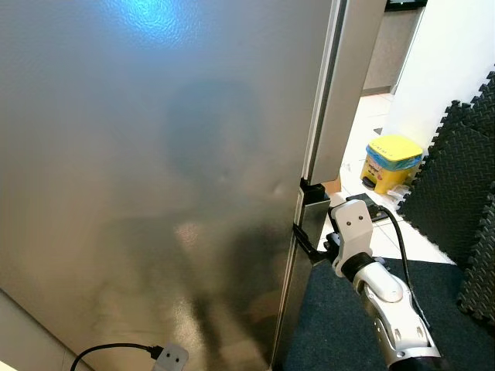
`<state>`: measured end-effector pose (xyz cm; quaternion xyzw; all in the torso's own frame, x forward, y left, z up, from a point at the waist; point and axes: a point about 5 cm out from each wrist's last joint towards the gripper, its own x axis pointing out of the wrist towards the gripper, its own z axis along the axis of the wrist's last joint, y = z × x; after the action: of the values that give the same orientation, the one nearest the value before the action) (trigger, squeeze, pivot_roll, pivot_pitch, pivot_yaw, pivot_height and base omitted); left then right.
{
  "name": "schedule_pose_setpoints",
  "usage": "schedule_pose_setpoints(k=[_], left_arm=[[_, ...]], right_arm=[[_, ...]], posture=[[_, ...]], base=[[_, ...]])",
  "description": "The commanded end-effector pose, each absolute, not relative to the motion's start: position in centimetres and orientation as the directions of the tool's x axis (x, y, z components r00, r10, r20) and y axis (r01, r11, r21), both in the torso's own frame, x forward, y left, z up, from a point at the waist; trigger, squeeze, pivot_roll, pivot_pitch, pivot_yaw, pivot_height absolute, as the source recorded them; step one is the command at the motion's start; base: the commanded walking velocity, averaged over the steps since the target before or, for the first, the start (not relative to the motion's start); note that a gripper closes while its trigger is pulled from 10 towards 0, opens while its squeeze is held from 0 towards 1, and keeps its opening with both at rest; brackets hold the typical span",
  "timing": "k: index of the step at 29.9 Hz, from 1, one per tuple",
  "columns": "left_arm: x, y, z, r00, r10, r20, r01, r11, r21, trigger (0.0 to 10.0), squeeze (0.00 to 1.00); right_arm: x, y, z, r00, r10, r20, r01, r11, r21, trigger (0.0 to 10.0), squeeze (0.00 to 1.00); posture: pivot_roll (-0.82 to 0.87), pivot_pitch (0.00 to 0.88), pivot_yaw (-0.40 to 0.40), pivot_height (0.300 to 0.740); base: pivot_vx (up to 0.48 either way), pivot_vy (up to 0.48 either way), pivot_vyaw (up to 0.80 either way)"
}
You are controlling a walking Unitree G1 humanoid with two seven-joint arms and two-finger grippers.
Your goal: Restocking fridge
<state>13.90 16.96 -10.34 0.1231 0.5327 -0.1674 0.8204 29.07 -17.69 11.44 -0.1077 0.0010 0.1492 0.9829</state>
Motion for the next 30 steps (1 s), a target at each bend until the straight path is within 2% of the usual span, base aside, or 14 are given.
schedule_pose_setpoints(k=[1,7,30], left_arm=[[12.7,17.1,-10.8,0.328,-0.143,-0.934,0.417,0.909,0.007,10.0,0.0],[12.7,17.2,-10.8,0.327,-0.144,-0.934,0.419,0.908,0.007,10.0,0.0],[12.6,17.1,-10.8,0.325,-0.146,-0.934,0.419,0.908,0.004,10.0,0.0]], right_arm=[[30.0,-19.6,13.3,0.985,0.161,0.055,-0.144,0.962,-0.231,10.0,0.0],[30.0,-20.7,12.9,0.995,0.096,0.037,-0.084,0.965,-0.248,10.0,0.0],[29.9,-21.7,12.8,0.999,0.035,0.041,-0.024,0.966,-0.256,10.0,0.0]], posture=[[-0.05,0.0,0.025,0.74],[-0.05,0.0,0.027,0.74],[-0.05,0.0,0.033,0.74]], base=[[0.0,0.0,0.0],[0.0,0.0,0.0],[0.0,0.0,0.0]])
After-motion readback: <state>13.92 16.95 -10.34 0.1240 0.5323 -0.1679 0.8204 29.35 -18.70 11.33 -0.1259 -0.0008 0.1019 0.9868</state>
